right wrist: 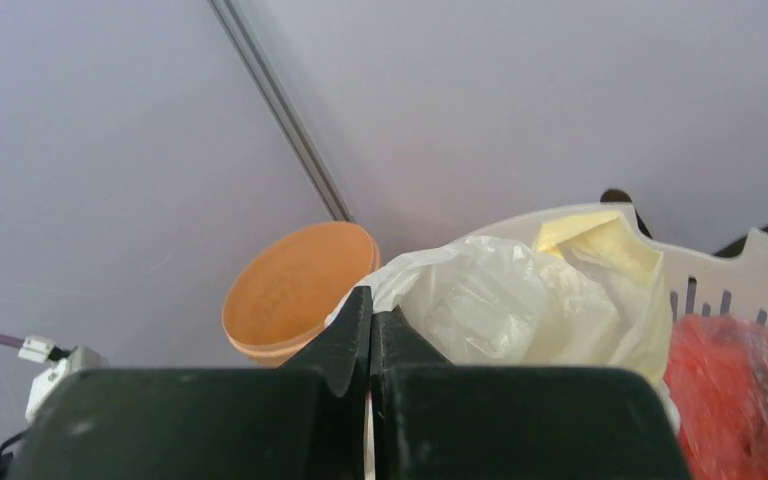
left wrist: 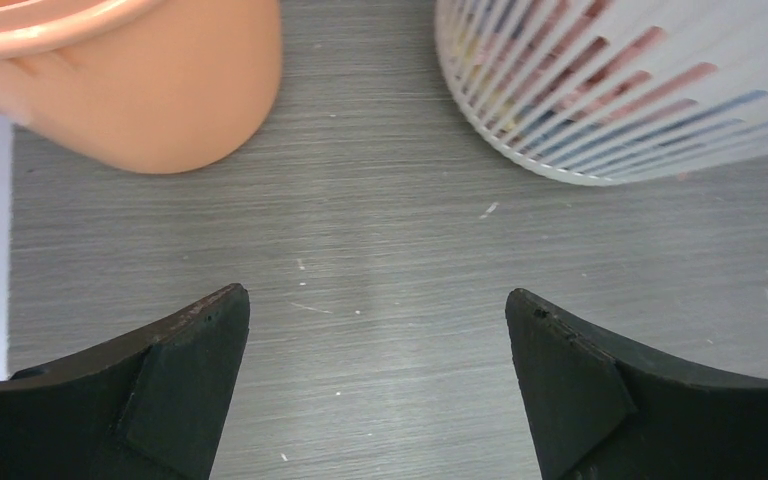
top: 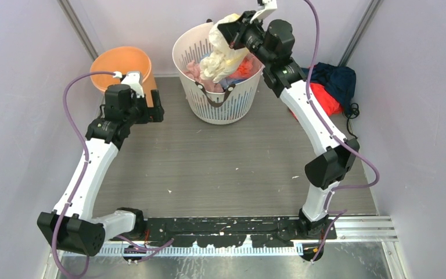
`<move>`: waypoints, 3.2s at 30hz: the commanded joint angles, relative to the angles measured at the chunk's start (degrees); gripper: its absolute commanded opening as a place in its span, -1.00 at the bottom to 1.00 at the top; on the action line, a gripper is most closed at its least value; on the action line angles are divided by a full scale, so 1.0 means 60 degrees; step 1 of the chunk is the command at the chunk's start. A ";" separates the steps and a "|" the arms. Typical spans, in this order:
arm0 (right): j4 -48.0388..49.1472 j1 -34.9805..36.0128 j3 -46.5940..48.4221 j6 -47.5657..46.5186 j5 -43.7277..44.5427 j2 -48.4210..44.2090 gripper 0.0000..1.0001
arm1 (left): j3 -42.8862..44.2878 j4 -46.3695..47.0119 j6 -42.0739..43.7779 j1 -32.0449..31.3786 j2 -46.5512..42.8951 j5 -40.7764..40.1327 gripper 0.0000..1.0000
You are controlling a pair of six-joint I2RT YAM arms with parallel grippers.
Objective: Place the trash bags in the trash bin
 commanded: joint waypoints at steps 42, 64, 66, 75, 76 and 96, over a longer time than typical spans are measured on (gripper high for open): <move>-0.2601 0.0003 -0.6568 -0.1614 0.2176 -0.7905 -0.98 | 0.3593 0.1164 0.1735 0.1408 0.3378 -0.0086 0.67; -0.3239 0.0014 -0.6938 -0.1971 0.2176 -0.8036 -0.98 | 0.5859 0.1264 0.2132 0.1374 0.6452 0.0873 0.68; -0.3287 0.0002 -0.6999 -0.2006 0.2176 -0.8054 -0.98 | 0.5819 0.1255 0.2064 0.1359 0.6526 0.0739 0.66; -0.3191 0.0015 -0.7014 -0.2013 0.2425 -0.7944 -0.98 | 0.6362 -0.0602 0.1334 0.1338 0.6668 -0.0273 -0.52; -0.3198 0.0009 -0.6990 -0.2019 0.2418 -0.7934 -0.98 | 0.6463 -0.0927 0.1278 0.1323 0.6641 -0.0315 -0.57; -0.3871 0.0001 -0.7068 -0.1733 0.2794 -0.8056 -0.98 | 0.3499 -0.3518 -0.0262 -0.1802 0.3067 -0.0154 -0.59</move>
